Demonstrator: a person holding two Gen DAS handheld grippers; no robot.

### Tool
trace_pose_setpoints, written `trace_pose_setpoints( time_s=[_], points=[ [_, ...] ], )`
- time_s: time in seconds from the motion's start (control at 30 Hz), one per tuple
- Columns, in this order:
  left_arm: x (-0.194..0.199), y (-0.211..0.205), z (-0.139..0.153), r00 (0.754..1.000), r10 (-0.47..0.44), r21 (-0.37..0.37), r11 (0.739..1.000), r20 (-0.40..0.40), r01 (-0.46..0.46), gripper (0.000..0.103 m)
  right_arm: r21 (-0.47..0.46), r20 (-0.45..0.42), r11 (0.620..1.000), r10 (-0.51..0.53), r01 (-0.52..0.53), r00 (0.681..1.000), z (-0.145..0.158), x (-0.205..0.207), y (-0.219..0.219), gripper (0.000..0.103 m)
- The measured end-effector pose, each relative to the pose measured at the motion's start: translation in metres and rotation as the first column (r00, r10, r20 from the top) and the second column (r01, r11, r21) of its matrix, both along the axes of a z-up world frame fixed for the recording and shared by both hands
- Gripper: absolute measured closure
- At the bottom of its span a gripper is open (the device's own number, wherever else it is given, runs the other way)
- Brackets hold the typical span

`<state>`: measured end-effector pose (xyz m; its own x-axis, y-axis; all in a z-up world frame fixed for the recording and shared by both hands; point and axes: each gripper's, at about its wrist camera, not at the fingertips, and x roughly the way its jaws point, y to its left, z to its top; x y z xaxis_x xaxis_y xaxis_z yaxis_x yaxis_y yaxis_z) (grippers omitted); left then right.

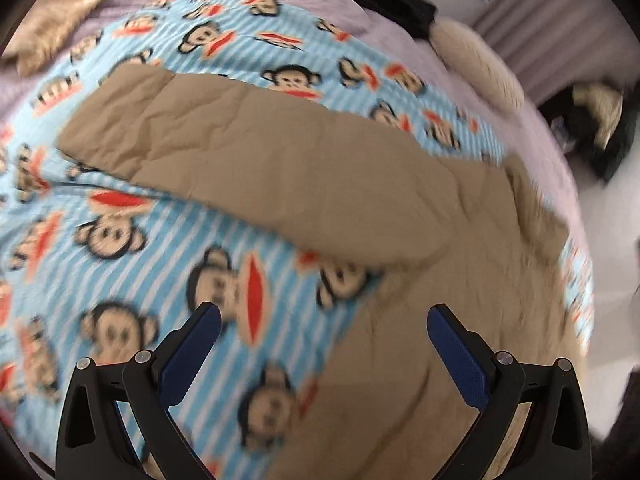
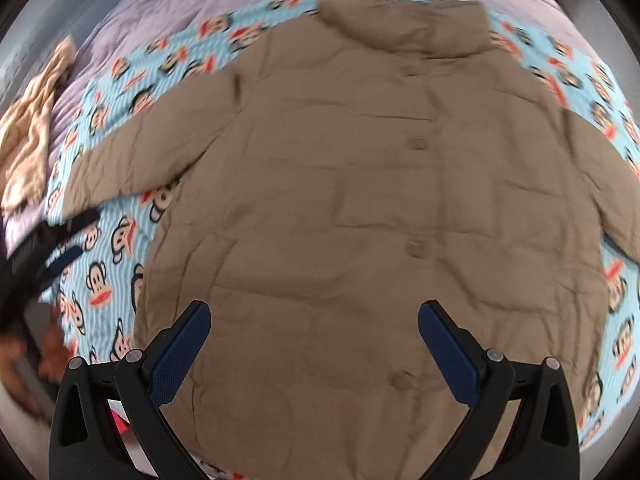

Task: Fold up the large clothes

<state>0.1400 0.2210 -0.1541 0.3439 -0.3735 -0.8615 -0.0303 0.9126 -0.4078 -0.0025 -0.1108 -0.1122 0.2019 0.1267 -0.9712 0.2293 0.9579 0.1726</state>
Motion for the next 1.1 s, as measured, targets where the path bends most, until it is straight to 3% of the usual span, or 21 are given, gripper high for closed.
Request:
trace_pose_setpoints(
  time_s=[0.07,0.23,0.4,0.53,0.6,0.67,0.73,0.77,0.83,0.87,0.9,1.1],
  points=[
    [0.018,0.015,-0.021,1.0,0.025,-0.091,0.996,0.016,-0.024,0.0,0.003,-0.005,0.999,0.032,-0.032,0.999,-0.012,0.007,0.01,0.0],
    [0.06,0.045,-0.065,0.995,0.092,-0.221,0.97,-0.038,-0.098,0.0,0.031,0.005,0.998,0.062,-0.062,0.998,-0.033,0.021,0.02,0.0],
    [0.091,0.066,-0.064,0.984,0.176,-0.271,0.947,0.0,-0.169,0.0,0.053,0.066,0.997,0.048,-0.051,0.997,-0.037,0.04,0.02,0.0],
    [0.116,0.076,-0.054,0.971,0.23,-0.227,0.951,0.063,-0.211,0.0,0.066,0.127,0.997,0.043,-0.051,0.991,-0.033,0.063,0.02,0.0],
    [0.128,0.082,-0.054,0.961,0.268,-0.189,0.949,0.073,-0.251,0.027,0.068,0.152,0.995,0.055,-0.066,0.987,-0.032,0.081,0.022,0.0],
    [0.142,0.083,-0.062,0.965,0.258,-0.197,0.949,0.04,-0.246,0.098,0.076,0.183,0.994,0.064,-0.079,0.981,-0.031,0.101,0.025,0.0],
    [0.147,0.083,-0.061,0.97,0.239,-0.192,0.955,0.048,-0.225,0.098,0.084,0.21,0.993,0.061,-0.08,0.976,-0.031,0.116,0.027,0.0],
    [0.148,0.078,-0.057,0.973,0.222,-0.178,0.962,0.067,-0.207,0.098,0.085,0.226,0.994,0.054,-0.075,0.973,-0.03,0.123,0.028,0.005],
    [0.141,0.07,-0.037,0.975,0.168,-0.143,0.979,0.145,-0.147,0.098,0.103,0.252,0.993,0.034,-0.062,0.967,-0.033,0.138,0.03,0.046],
    [0.137,0.066,-0.024,0.973,0.139,-0.138,0.984,0.182,-0.115,0.098,0.124,0.24,0.991,0.026,-0.057,0.97,-0.038,0.146,0.03,0.085],
    [0.136,0.062,-0.015,0.971,0.12,-0.139,0.986,0.206,-0.092,0.098,0.162,0.22,0.986,0.011,-0.047,0.975,-0.045,0.154,0.031,0.095],
    [0.116,0.016,0.055,0.927,-0.067,-0.131,0.984,0.37,0.124,0.098,0.3,0.201,0.953,-0.036,-0.027,0.979,-0.083,0.185,0.042,0.095]
  ],
)
